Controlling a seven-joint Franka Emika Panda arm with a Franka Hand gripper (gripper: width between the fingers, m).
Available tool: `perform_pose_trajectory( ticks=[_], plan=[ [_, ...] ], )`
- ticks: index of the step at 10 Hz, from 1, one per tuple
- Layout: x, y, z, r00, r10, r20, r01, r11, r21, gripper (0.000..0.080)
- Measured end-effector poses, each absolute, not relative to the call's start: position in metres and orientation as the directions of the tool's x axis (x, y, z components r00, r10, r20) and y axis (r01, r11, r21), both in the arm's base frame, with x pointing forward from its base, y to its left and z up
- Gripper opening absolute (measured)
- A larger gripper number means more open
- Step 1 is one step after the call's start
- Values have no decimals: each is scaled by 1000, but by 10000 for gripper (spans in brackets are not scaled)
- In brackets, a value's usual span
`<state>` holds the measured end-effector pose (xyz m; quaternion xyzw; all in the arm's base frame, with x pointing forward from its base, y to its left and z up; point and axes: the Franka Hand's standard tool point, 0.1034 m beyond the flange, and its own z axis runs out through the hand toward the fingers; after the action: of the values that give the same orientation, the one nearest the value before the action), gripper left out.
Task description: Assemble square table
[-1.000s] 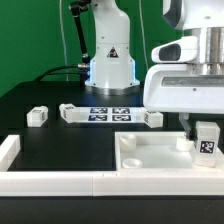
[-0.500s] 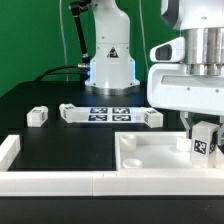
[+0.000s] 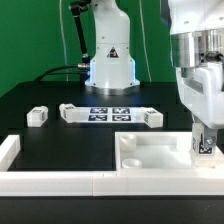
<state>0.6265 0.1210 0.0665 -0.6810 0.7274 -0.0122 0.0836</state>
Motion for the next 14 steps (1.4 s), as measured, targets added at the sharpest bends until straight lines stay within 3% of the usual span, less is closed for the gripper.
perform_pose_trajectory(
  ticks=[2, 3, 4, 5, 8, 11, 14],
  plan=[
    [624, 123, 65, 39, -996, -86, -990, -27, -139, 336],
    [616, 133, 59, 184, -981, -56, -975, -175, -139, 513],
    [615, 136, 61, 318, -947, -47, -942, -310, -128, 513],
    [618, 134, 65, 480, -877, -24, -870, -473, -140, 627],
    [617, 132, 62, 636, -771, 5, -764, -631, -137, 648],
    [616, 123, 59, 914, -401, 69, -394, -914, -95, 649],
    [616, 122, 54, 947, -303, 106, -295, -952, -84, 649]
  ],
)
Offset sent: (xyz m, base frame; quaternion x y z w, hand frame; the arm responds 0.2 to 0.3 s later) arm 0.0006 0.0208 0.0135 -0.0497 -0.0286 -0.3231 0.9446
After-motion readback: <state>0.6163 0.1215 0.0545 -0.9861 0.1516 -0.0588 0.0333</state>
